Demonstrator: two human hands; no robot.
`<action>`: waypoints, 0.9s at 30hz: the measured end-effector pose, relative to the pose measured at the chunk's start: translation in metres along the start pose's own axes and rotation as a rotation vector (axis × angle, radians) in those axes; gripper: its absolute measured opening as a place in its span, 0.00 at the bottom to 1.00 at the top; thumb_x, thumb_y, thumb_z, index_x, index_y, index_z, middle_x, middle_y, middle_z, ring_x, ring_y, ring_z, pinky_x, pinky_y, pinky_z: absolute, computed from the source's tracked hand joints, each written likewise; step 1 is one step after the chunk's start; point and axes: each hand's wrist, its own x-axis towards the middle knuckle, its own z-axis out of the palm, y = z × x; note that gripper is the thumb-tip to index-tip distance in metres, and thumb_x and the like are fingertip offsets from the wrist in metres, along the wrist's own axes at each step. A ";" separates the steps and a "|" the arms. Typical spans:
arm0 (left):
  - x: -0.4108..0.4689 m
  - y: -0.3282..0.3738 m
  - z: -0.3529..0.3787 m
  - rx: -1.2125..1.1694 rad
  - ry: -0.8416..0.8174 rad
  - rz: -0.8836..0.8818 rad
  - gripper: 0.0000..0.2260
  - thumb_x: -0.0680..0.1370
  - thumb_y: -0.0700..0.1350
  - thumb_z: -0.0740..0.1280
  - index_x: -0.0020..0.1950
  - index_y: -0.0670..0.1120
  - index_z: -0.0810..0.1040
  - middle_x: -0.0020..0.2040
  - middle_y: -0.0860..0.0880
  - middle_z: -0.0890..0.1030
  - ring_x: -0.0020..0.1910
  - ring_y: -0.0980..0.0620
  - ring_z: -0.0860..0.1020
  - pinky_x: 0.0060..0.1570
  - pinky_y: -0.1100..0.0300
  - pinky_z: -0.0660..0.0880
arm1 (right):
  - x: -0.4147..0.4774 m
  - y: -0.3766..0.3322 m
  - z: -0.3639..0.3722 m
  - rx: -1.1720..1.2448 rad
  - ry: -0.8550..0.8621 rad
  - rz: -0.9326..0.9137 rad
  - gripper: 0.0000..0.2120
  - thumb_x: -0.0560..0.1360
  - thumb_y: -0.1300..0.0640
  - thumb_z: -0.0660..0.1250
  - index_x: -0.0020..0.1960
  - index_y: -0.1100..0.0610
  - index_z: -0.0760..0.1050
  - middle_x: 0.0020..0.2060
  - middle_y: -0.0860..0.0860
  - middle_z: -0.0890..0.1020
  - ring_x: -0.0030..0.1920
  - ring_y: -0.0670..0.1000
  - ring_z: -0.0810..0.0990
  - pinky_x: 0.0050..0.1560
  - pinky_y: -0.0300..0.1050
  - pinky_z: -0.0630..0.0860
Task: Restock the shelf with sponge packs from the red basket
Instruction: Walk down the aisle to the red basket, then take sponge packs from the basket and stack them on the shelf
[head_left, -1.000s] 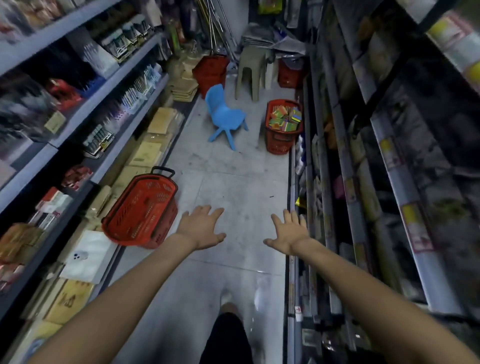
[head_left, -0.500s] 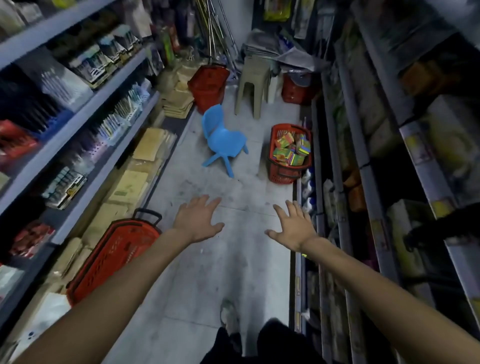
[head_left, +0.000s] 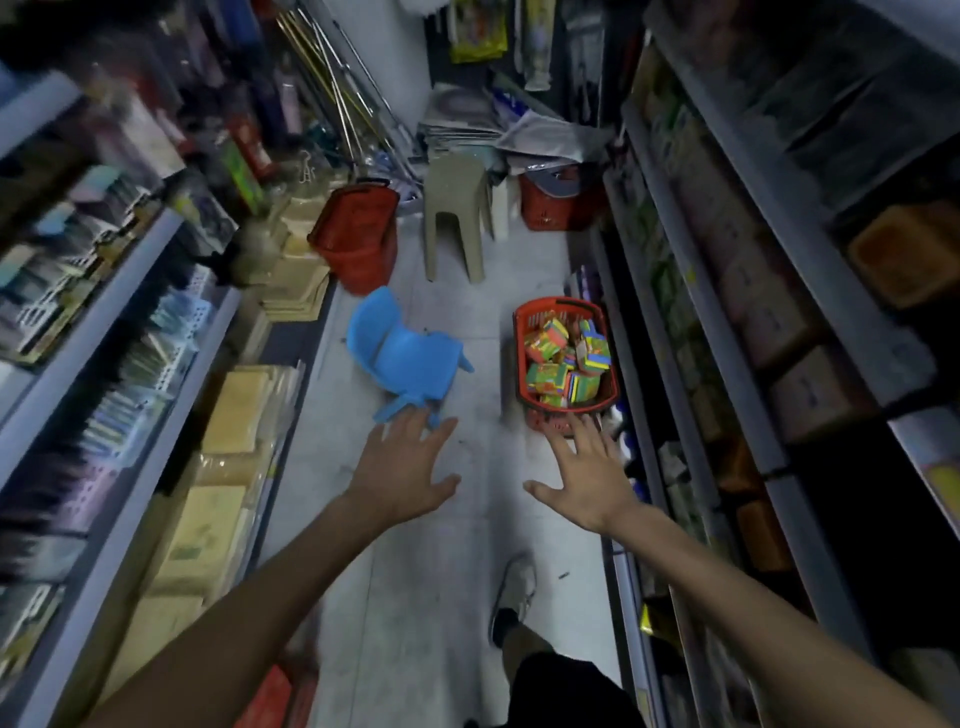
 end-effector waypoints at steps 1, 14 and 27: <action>0.026 0.000 -0.012 0.001 0.004 0.022 0.41 0.72 0.72 0.50 0.83 0.55 0.55 0.81 0.43 0.59 0.80 0.43 0.58 0.74 0.43 0.61 | 0.020 0.006 -0.010 0.024 0.019 0.011 0.43 0.77 0.34 0.62 0.83 0.48 0.48 0.82 0.57 0.45 0.82 0.60 0.40 0.79 0.59 0.41; 0.344 0.013 -0.113 0.034 0.067 0.363 0.36 0.71 0.67 0.59 0.74 0.49 0.74 0.69 0.39 0.77 0.66 0.37 0.77 0.59 0.39 0.77 | 0.219 0.096 -0.114 0.174 0.164 0.258 0.52 0.65 0.24 0.43 0.83 0.47 0.48 0.81 0.59 0.53 0.81 0.61 0.48 0.79 0.59 0.46; 0.670 0.029 -0.174 0.182 -0.048 0.817 0.34 0.70 0.67 0.59 0.72 0.51 0.75 0.65 0.45 0.79 0.61 0.41 0.80 0.56 0.45 0.78 | 0.418 0.154 -0.182 0.323 0.128 0.648 0.50 0.66 0.24 0.41 0.83 0.49 0.51 0.81 0.60 0.52 0.82 0.61 0.48 0.80 0.59 0.47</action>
